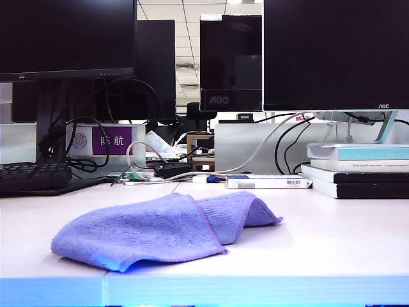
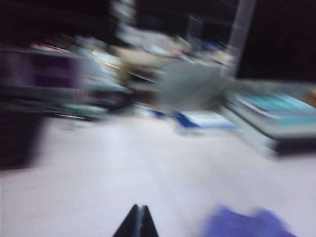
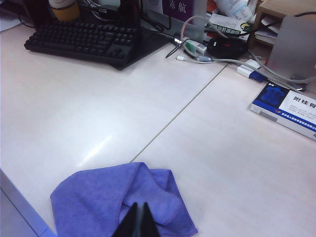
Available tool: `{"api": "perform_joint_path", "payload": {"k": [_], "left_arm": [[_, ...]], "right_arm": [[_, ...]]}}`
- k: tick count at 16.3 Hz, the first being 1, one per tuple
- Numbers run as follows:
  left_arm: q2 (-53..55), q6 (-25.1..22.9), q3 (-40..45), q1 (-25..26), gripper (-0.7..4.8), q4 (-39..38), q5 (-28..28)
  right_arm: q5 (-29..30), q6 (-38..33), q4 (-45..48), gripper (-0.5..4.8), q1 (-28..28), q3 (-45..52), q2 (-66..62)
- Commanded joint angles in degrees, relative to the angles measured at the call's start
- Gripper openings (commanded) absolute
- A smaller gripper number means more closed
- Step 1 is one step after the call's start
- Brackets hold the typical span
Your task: Wipe the table from front to back using the rag.
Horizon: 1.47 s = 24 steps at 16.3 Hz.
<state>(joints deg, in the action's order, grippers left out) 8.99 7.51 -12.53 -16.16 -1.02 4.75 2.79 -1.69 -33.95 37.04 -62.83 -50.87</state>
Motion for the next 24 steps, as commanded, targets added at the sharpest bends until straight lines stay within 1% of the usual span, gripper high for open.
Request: {"api": "perform_joint_path", "payload": {"k": [1, 3, 6, 7, 8, 10, 11, 12, 13, 15, 17, 19, 24], "left_arm": [[-6.71, -0.02, 5.35, 3.23, -0.06, 0.7, 0.22], [-8.81, -0.02, 8.15, 3.85, -0.06, 0.63, 0.63], [-8.94, -0.22, 11.78, 3.85, -0.06, 0.76, 0.31], [-8.94, -1.79, 12.11, 3.87, -0.06, -2.82, -2.1], [-8.94, -2.49, 12.11, 3.98, -0.06, -4.13, -3.34], [-8.94, -3.02, 12.11, 4.76, -0.06, -5.81, -7.61], [-8.94, -3.02, 12.11, 5.44, -0.06, -7.52, -10.64], [-8.92, -3.34, 12.11, 5.57, -0.06, -9.44, -11.45], [-8.92, -4.48, 12.11, 5.57, -0.06, -9.27, -10.49], [-8.92, -4.72, 12.11, 6.43, -0.06, -9.66, -8.33], [-8.92, -4.46, 12.11, 10.93, -0.06, -9.86, -5.46], [-8.92, -4.5, 12.11, 11.58, -0.06, -9.84, -5.64], [-8.92, -4.09, 12.11, 11.23, -0.04, -9.68, -5.81]], "right_arm": [[0.11, -0.15, 0.74, 0.04, 0.04, -0.2, 0.15], [0.11, -0.15, 0.74, 0.04, 0.04, -0.2, 0.13], [0.11, -0.15, 0.74, 0.04, 0.04, -0.2, 0.13], [0.11, -0.15, 0.76, 0.04, 0.04, -0.2, 0.13], [0.11, -0.15, 0.76, 0.04, 0.04, -0.2, 0.11], [0.11, -0.15, 0.74, 0.04, 0.04, -0.2, 0.11], [0.11, -0.15, 0.74, 0.04, 0.04, -0.2, 0.13], [0.11, -0.15, 0.74, 0.04, 0.04, -0.2, 0.13], [0.11, -0.15, 0.76, 0.04, 0.04, -0.2, 0.13], [0.11, -0.15, 0.76, 0.04, 0.04, -0.2, 0.13], [0.09, -0.15, 0.76, 0.04, 0.04, -0.2, 0.13], [0.11, -0.15, 0.74, 0.04, 0.04, -0.2, 0.13], [0.11, -0.15, 0.79, 0.04, 0.04, -0.2, 0.13]]}}
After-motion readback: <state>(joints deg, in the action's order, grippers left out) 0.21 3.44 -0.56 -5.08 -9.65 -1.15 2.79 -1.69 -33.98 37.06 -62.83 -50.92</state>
